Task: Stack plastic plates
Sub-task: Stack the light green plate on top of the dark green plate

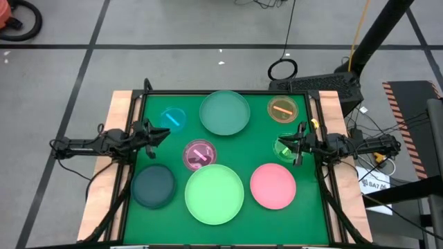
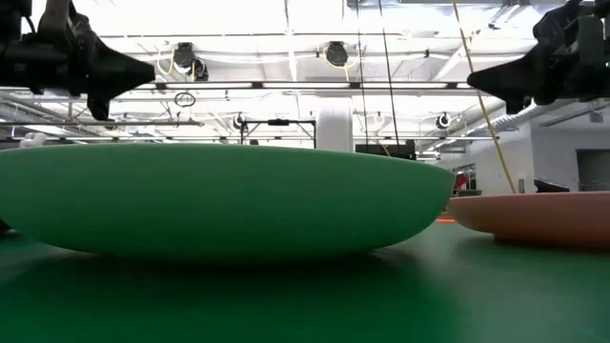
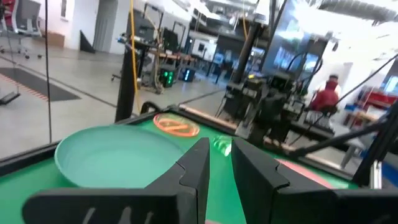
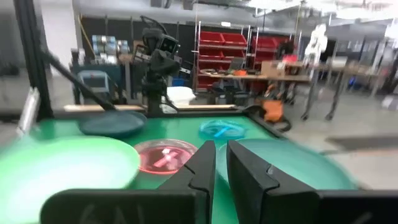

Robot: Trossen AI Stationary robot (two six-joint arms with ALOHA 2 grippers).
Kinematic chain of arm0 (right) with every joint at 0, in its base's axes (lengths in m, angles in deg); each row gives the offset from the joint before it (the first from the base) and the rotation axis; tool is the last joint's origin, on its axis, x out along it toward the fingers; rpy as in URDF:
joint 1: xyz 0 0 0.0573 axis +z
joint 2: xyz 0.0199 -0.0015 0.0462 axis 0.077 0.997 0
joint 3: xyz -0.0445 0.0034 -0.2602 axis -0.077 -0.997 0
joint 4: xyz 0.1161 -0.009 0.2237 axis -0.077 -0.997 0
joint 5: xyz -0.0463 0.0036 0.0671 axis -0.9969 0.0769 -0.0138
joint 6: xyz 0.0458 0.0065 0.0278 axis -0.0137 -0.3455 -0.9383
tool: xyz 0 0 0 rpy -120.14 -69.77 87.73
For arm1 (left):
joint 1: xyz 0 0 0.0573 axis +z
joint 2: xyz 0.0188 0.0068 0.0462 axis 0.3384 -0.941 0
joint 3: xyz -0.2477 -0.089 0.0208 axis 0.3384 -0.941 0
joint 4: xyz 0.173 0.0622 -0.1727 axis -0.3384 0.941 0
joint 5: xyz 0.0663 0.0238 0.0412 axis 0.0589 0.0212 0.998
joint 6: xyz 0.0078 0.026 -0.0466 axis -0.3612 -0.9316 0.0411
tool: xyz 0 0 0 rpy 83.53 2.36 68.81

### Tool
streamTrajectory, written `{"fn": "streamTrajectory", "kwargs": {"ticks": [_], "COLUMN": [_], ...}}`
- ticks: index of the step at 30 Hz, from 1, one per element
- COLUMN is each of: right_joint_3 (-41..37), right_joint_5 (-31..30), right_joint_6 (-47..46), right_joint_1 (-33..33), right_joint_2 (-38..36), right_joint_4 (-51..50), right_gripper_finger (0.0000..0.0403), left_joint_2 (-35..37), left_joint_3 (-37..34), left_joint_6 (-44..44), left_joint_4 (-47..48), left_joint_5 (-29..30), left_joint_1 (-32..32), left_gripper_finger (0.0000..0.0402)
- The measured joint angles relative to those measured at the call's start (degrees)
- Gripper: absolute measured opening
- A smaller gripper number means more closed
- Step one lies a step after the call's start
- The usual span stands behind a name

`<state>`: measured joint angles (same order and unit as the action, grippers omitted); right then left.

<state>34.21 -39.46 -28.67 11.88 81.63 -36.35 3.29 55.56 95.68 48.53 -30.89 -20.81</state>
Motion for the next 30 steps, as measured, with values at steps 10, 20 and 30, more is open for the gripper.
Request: {"fn": "streamTrajectory", "kwargs": {"ticks": [10,20,30], "right_joint_3": [4.13,13.76,24.98], "right_joint_5": [1.32,-11.94,-22.94], "right_joint_6": [-7.63,-2.68,9.53], "right_joint_1": [0.02,-0.08,-5.4], "right_joint_2": [4.16,13.05,20.19], "right_joint_4": [-0.15,-0.27,-5.27], "right_gripper_finger": [0.0034,0.0034,0.0034], "left_joint_2": [0.02,-3.12,-16.48], "left_joint_3": [0.1,0.11,3.96], "left_joint_6": [-0.64,10.07,11.4], "left_joint_4": [-10.5,-16.28,-20.31], "left_joint_5": [0.0,0.0,9.74], "left_joint_1": [0.0,0.0,0.72], "left_gripper_finger": [0.0074,0.0074,0.0074]}}
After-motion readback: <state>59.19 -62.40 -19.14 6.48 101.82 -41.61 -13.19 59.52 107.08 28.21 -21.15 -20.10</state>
